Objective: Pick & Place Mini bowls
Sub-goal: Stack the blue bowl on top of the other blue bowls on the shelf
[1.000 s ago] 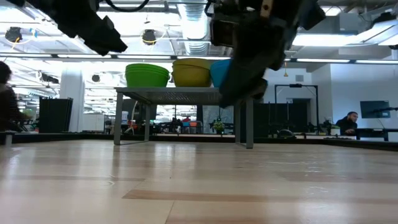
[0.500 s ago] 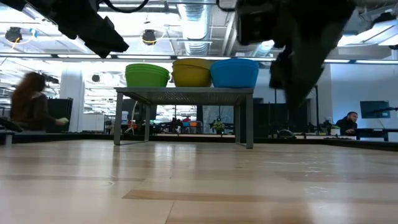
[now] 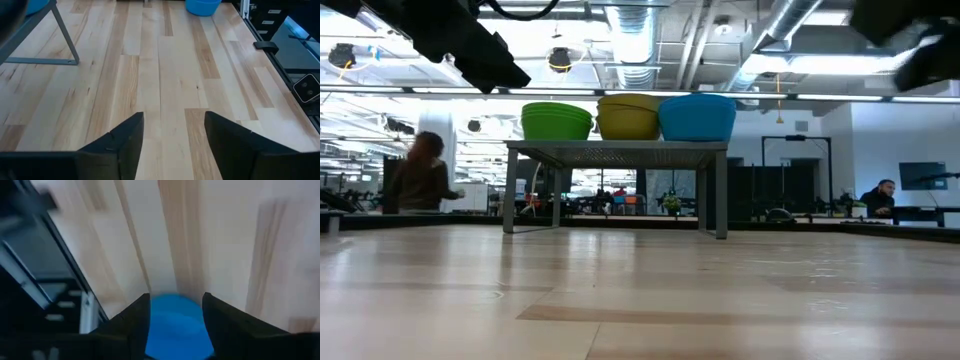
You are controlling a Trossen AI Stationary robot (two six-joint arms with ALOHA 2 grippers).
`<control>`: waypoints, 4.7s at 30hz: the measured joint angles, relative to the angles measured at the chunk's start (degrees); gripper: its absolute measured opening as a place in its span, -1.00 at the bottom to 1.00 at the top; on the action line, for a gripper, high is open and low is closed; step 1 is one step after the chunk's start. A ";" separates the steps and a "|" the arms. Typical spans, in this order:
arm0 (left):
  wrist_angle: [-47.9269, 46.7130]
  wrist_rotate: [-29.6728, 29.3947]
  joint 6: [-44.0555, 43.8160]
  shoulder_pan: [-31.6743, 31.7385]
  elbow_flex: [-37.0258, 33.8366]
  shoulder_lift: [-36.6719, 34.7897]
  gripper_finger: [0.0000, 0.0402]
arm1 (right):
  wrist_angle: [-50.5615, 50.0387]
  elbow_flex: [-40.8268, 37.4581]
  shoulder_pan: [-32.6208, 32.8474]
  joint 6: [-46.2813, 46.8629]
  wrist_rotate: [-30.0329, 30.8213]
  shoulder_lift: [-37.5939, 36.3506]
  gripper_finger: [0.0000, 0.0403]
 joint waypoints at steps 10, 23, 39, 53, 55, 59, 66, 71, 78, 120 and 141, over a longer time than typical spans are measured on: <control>0.02 0.00 -0.14 0.00 0.00 0.00 0.01 | 3.03 -9.68 7.06 10.25 2.07 -8.41 -0.29; 0.63 0.00 -0.45 0.00 0.04 0.00 -0.01 | 18.00 -25.13 14.98 31.40 7.88 -28.58 -0.54; 1.13 0.02 -3.07 0.00 0.04 0.00 -0.05 | 19.16 -29.73 20.46 33.19 11.76 -24.40 -0.58; 1.33 0.03 -3.00 -0.02 0.07 0.00 -0.08 | 17.66 -29.70 21.44 24.64 11.49 -19.10 -0.58; 1.36 0.01 -3.00 0.00 0.07 0.00 -0.08 | 17.72 -29.70 21.44 24.63 10.53 -19.37 -0.58; 1.65 0.01 -3.00 0.00 0.07 0.00 -0.08 | 17.60 -29.70 21.44 24.68 10.29 -20.92 -0.58; 2.13 0.01 -3.00 0.00 0.07 0.00 -0.08 | 13.82 -29.66 21.44 24.16 10.59 -22.83 -0.58; 2.19 0.00 -3.00 0.00 0.07 0.00 -0.08 | 11.25 -29.66 21.42 20.35 11.21 -22.29 -0.58; 2.19 0.00 -3.00 0.00 0.07 0.00 -0.08 | 11.48 -29.66 21.17 20.27 12.52 -22.24 -0.58; 2.19 0.03 -3.03 0.00 0.07 0.00 -0.08 | 25.95 -32.96 19.79 22.26 15.01 -22.18 -0.96; 2.58 0.02 -3.00 0.00 0.07 -0.02 -0.08 | 32.29 -11.40 -5.81 -11.17 26.75 -22.21 -1.00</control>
